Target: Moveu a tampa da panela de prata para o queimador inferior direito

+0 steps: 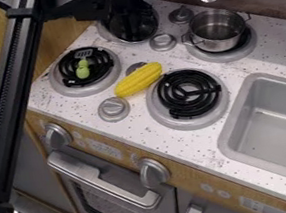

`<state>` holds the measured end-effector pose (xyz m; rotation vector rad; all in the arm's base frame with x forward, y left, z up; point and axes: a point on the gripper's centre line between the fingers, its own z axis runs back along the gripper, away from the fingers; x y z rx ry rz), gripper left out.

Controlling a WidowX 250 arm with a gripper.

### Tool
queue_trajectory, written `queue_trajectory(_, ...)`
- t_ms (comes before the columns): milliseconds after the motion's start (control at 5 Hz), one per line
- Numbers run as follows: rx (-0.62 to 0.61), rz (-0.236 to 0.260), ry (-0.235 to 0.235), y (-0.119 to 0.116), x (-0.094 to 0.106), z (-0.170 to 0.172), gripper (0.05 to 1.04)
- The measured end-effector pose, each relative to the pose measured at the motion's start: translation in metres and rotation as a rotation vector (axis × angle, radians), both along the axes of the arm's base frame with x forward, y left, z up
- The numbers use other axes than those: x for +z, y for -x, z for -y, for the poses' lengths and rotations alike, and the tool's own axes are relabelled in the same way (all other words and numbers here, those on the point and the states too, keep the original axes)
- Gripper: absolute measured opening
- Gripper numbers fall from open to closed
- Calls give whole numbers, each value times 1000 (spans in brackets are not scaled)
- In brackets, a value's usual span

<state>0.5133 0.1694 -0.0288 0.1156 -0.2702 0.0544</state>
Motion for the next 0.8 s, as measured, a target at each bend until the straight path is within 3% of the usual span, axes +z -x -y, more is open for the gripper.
queue_trajectory(600,37,21,23,0,4,-5,251)
queue_trajectory(800,44,67,16,7,27,-6,251)
